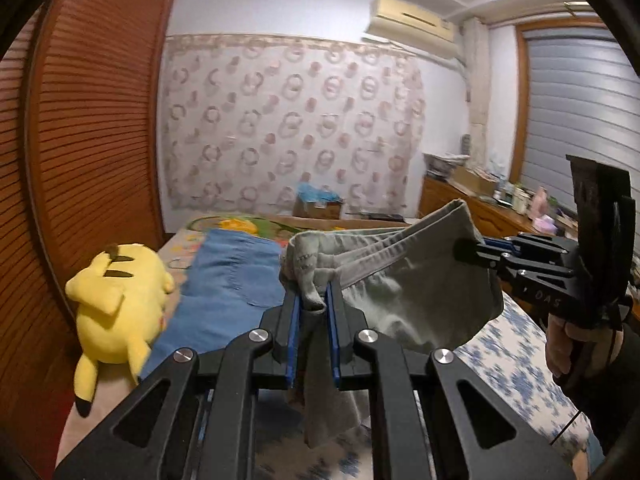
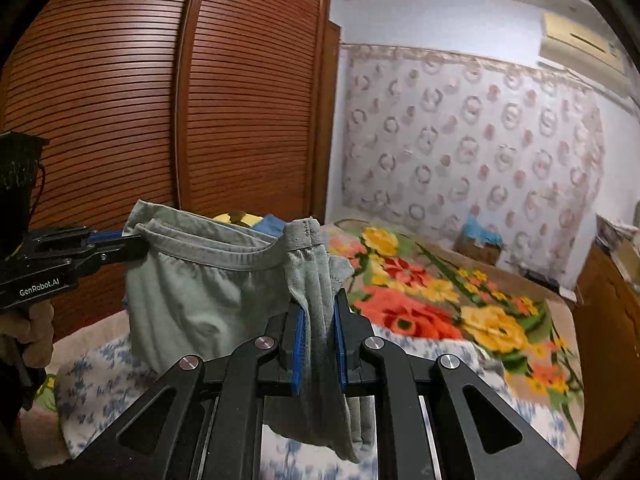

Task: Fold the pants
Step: 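Carry the lifted grey-green garment over to the blue denim pile, then lower the garment onto the denim pile and open both grippers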

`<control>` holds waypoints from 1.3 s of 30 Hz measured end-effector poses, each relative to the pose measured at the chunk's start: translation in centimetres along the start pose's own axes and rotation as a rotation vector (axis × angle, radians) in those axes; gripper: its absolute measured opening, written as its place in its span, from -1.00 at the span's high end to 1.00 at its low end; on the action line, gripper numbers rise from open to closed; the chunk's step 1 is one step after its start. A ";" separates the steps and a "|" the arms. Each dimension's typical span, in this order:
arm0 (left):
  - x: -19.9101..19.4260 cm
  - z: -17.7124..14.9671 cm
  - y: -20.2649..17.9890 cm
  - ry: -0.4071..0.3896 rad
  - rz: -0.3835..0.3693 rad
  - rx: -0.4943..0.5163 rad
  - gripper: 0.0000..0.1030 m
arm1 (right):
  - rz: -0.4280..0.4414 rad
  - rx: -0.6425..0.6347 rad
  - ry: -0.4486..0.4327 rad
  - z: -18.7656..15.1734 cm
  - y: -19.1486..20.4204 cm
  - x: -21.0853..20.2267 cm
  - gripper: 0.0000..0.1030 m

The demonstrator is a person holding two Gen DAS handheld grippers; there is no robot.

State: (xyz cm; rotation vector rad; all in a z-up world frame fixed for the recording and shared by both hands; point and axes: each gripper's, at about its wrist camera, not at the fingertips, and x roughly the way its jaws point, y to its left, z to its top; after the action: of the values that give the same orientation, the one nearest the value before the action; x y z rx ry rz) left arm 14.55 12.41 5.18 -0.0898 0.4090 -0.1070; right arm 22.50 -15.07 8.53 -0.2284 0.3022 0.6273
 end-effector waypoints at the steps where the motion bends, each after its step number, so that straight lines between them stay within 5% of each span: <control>1: 0.6 0.2 1.0 -0.001 0.015 -0.019 0.74 | 0.003 -0.006 -0.004 0.3 -0.4 0.8 0.75; 9: 2.6 -0.5 4.3 -0.018 0.076 -0.112 0.74 | 0.073 0.020 0.016 2.5 -3.3 9.0 0.75; 20: 4.0 -3.2 7.3 0.048 0.171 -0.225 0.74 | 0.210 -0.079 0.116 5.4 -2.5 19.9 0.75; 32: 3.7 -4.1 7.6 0.077 0.221 -0.221 0.74 | 0.243 -0.093 0.148 7.4 -1.9 23.5 0.75; 36: 3.9 -4.1 7.7 0.100 0.242 -0.207 0.56 | 0.225 -0.091 0.161 6.9 -1.4 23.6 0.62; 39: 3.9 -4.0 7.8 0.108 0.242 -0.199 0.24 | 0.185 -0.073 0.139 6.8 -1.6 22.9 0.29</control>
State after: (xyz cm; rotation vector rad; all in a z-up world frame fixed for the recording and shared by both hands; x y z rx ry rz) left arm 17.18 19.36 -0.84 -0.2304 0.5352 0.1688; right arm 42.45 -1.95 7.20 -0.3168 0.4379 0.8082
